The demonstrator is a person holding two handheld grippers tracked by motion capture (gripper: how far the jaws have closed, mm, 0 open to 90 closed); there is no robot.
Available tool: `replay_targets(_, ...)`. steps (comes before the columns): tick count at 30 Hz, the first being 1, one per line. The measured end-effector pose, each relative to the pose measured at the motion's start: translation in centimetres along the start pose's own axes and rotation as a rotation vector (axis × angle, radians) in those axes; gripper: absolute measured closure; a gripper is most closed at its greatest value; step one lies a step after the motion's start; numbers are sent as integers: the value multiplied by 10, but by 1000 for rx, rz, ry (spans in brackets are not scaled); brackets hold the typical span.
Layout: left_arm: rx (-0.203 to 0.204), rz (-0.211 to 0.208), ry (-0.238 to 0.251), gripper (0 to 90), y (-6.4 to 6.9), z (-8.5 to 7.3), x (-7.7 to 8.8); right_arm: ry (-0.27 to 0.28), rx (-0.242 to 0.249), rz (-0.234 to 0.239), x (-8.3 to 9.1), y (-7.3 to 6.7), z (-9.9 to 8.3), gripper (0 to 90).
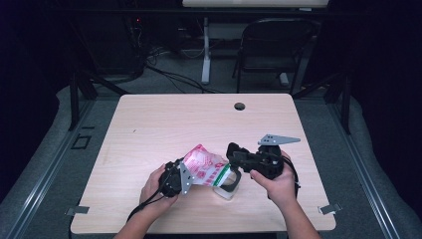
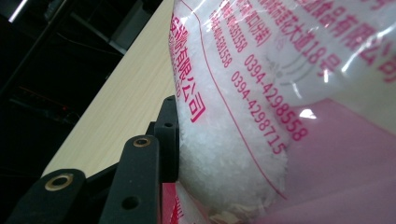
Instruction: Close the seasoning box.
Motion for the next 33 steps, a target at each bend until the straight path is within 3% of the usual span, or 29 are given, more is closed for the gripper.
replay_targets(9,-61,57,8,624,0,5,2,19,-1,2,4,1,-4,691)
replay_targets(17,-104,93,3,625,-2,6,3,3,0,2,1,2,-10,699)
replay_targets(33,-179,124,-30,625,-4,9,4,-2,-4,3,2,4,-15,709)
Point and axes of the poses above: each handheld gripper's, and its own axes: x roughly backward along the jaws, z roughly out of its top, y roughly to its right, the point moved 3 cm from there along -x, roughly forward along the jaws, and after that the axes turned 6 degrees about -y, right-handed, at the moved point
